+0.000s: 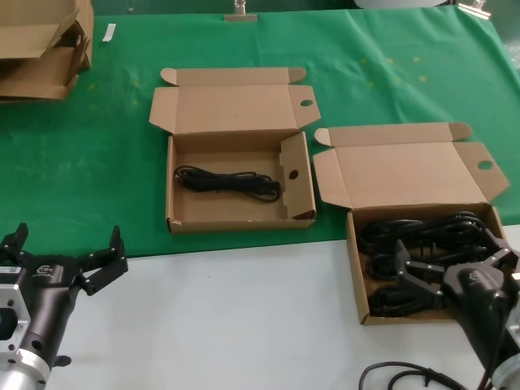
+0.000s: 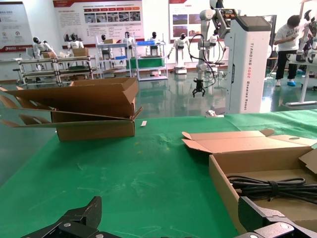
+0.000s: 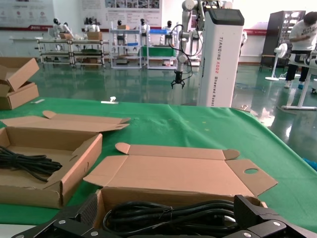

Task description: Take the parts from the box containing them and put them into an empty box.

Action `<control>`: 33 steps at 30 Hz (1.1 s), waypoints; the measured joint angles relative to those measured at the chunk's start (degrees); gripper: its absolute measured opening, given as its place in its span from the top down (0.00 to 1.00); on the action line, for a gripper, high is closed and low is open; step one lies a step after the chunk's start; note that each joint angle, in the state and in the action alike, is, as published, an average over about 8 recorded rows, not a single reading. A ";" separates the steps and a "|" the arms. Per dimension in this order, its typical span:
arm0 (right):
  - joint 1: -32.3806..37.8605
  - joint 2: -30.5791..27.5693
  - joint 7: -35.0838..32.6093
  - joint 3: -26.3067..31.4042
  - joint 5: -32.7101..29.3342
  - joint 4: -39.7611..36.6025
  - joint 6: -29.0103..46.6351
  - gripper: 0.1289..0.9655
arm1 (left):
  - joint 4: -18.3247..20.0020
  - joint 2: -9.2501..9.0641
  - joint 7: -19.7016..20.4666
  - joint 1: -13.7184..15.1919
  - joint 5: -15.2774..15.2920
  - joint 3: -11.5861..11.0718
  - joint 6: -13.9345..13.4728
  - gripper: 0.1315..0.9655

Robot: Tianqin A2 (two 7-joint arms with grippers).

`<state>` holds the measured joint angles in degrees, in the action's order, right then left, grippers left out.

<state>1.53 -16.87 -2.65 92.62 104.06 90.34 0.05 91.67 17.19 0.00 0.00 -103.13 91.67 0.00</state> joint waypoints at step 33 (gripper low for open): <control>0.00 0.00 0.00 0.00 0.00 0.00 0.00 0.00 | 0.00 0.00 0.00 0.00 0.00 0.00 0.00 0.00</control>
<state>1.53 -16.87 -2.65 92.62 104.06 90.34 0.05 91.67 17.19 0.00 0.00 -103.13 91.67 0.00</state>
